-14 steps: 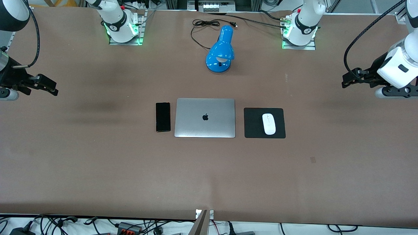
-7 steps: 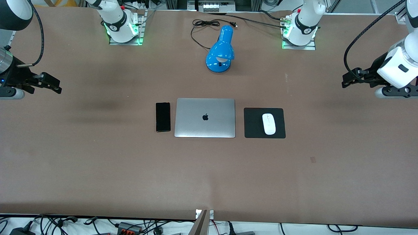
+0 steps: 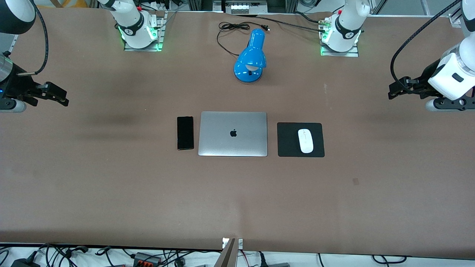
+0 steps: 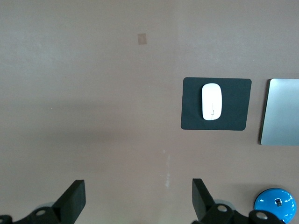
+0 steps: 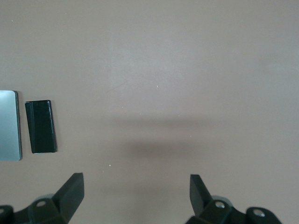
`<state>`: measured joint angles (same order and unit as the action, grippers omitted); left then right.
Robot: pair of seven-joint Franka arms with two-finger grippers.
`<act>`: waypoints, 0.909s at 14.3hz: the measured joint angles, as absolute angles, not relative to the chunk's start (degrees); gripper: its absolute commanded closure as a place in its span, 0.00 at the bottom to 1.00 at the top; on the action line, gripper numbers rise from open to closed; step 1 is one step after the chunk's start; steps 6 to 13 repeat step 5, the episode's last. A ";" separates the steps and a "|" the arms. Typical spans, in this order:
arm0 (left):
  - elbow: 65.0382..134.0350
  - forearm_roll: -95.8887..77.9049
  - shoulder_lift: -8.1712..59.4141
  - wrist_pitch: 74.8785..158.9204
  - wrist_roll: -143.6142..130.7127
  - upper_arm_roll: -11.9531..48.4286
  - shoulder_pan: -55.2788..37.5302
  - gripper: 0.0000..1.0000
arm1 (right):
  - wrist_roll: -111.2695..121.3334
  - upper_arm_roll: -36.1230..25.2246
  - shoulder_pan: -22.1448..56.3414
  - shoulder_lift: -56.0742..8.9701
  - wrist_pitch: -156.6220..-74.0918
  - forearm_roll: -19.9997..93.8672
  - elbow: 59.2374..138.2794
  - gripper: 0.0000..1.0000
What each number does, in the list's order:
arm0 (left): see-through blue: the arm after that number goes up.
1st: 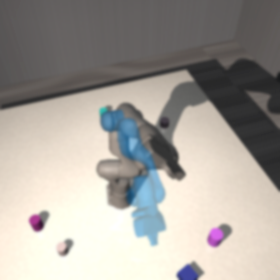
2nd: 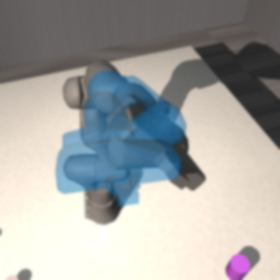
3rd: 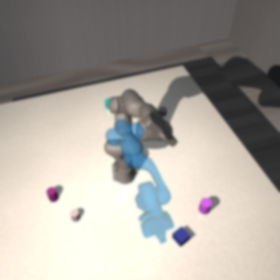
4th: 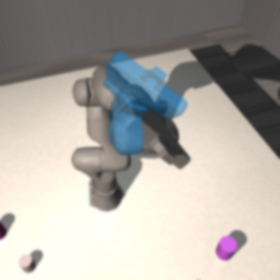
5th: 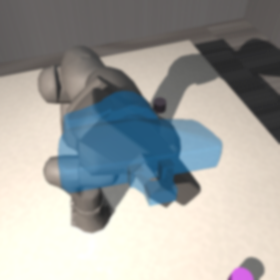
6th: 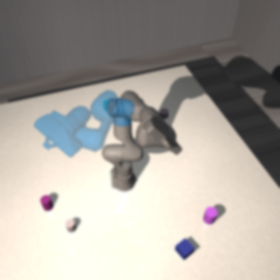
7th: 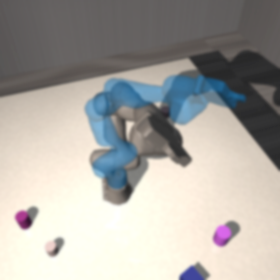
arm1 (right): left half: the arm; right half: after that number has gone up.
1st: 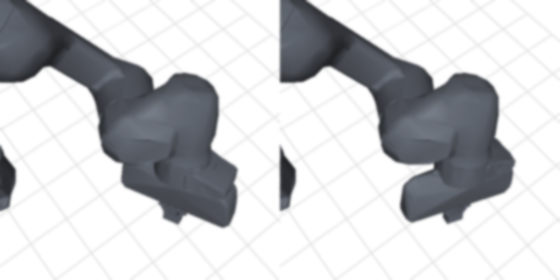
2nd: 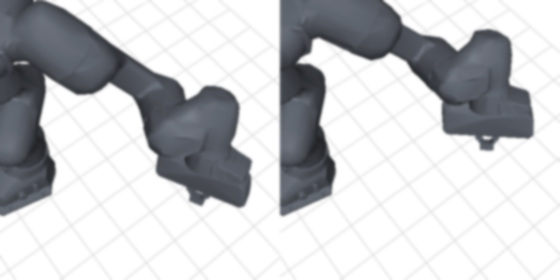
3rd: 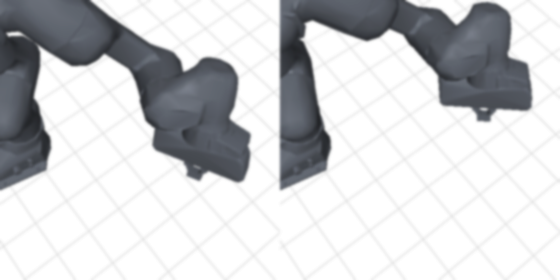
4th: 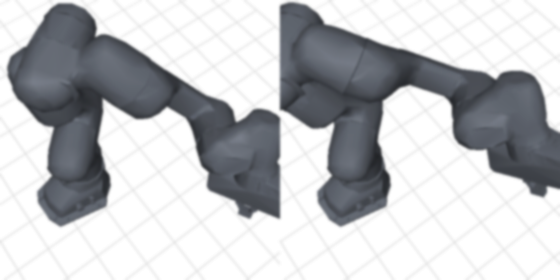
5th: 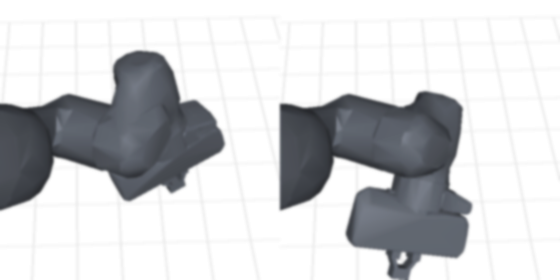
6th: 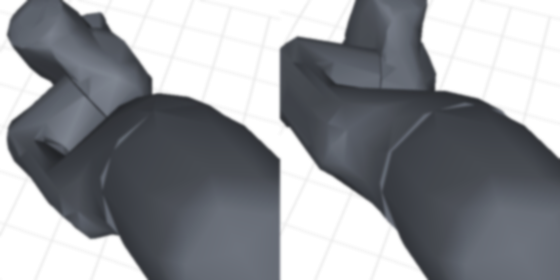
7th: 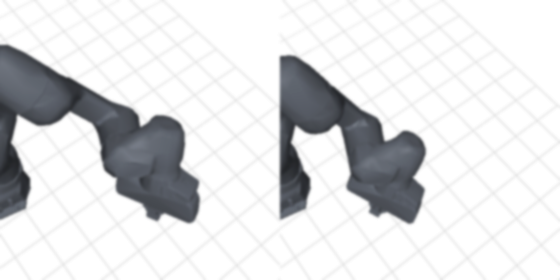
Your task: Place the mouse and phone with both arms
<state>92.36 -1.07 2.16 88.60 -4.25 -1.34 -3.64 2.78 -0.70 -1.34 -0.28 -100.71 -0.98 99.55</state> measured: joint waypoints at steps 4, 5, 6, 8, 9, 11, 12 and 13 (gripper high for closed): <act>92.36 -1.07 2.16 88.57 -4.25 -1.31 -3.65 0.00 | 2.78 -0.69 -1.49 -0.24 -100.46 -0.97 99.55 0.00; 92.35 -0.90 2.16 88.57 -4.25 -1.29 -3.66 0.00 | 2.78 -0.65 -1.49 -0.24 -100.43 -0.97 99.55 0.00; 92.35 -0.90 2.16 88.57 -4.25 -1.29 -3.66 0.00 | 2.78 -0.65 -1.49 -0.24 -100.43 -0.97 99.55 0.00; 92.35 -0.90 2.16 88.57 -4.25 -1.29 -3.66 0.00 | 2.78 -0.65 -1.49 -0.24 -100.43 -0.97 99.55 0.00; 92.35 -0.90 2.16 88.57 -4.25 -1.29 -3.66 0.00 | 2.78 -0.65 -1.49 -0.24 -100.43 -0.97 99.55 0.00; 92.35 -0.90 2.16 88.57 -4.25 -1.29 -3.66 0.00 | 2.78 -0.65 -1.49 -0.24 -100.43 -0.97 99.55 0.00; 92.35 -0.90 2.16 88.57 -4.25 -1.29 -3.66 0.00 | 2.78 -0.65 -1.49 -0.24 -100.43 -0.97 99.55 0.00; 92.35 -0.90 2.16 88.57 -4.25 -1.29 -3.66 0.00 | 2.78 -0.65 -1.49 -0.24 -100.43 -0.97 99.55 0.00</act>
